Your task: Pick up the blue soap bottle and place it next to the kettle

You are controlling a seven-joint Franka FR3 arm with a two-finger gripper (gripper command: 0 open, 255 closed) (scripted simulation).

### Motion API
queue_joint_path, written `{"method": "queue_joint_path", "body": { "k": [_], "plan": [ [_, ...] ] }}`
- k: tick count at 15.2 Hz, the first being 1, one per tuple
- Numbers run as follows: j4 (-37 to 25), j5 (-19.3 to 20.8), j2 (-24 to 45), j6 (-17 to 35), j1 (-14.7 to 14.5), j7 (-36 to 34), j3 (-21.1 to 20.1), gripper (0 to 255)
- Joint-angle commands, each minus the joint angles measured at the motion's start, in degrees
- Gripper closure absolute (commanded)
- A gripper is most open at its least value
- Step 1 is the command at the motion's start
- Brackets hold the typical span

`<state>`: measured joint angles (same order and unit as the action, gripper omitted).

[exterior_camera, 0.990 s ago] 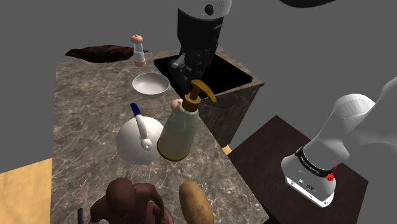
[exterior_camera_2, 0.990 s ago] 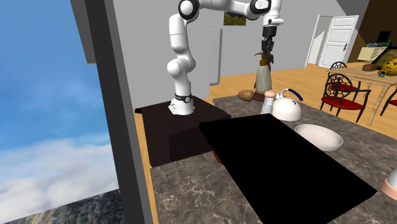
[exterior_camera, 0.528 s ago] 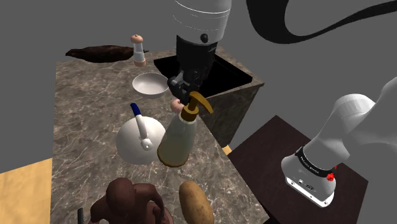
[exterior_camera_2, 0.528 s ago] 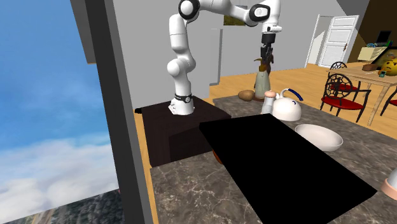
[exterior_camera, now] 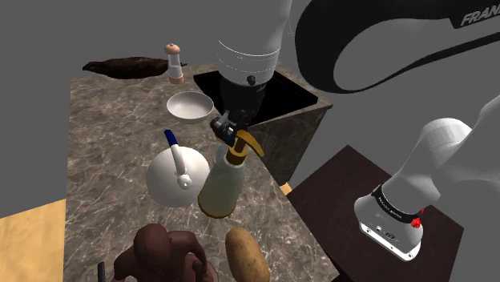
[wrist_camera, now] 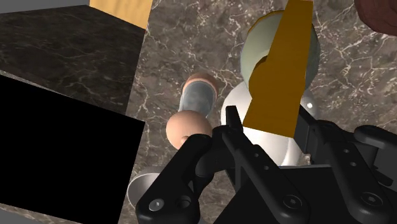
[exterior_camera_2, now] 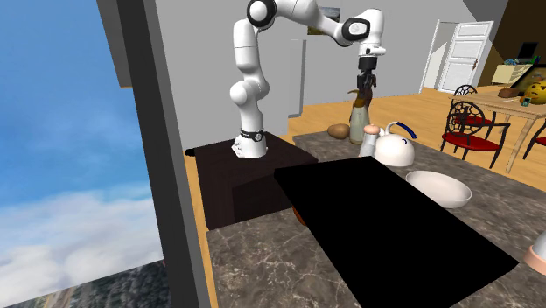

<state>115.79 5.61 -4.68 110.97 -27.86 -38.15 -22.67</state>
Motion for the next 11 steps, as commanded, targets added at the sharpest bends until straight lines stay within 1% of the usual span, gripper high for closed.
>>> {"method": "queue_joint_path", "body": {
  "k": [1, 7, 11],
  "plan": [
    [1.36, 0.12, 0.14, 1.55, 0.05, -0.09, 0.04, 255],
    [4.62, 0.92, 1.51, 6.03, 0.04, -1.06, -0.10, 255],
    [4.62, 0.92, 1.51, 6.03, 0.03, -1.06, -0.09, 255]
  ]
}}
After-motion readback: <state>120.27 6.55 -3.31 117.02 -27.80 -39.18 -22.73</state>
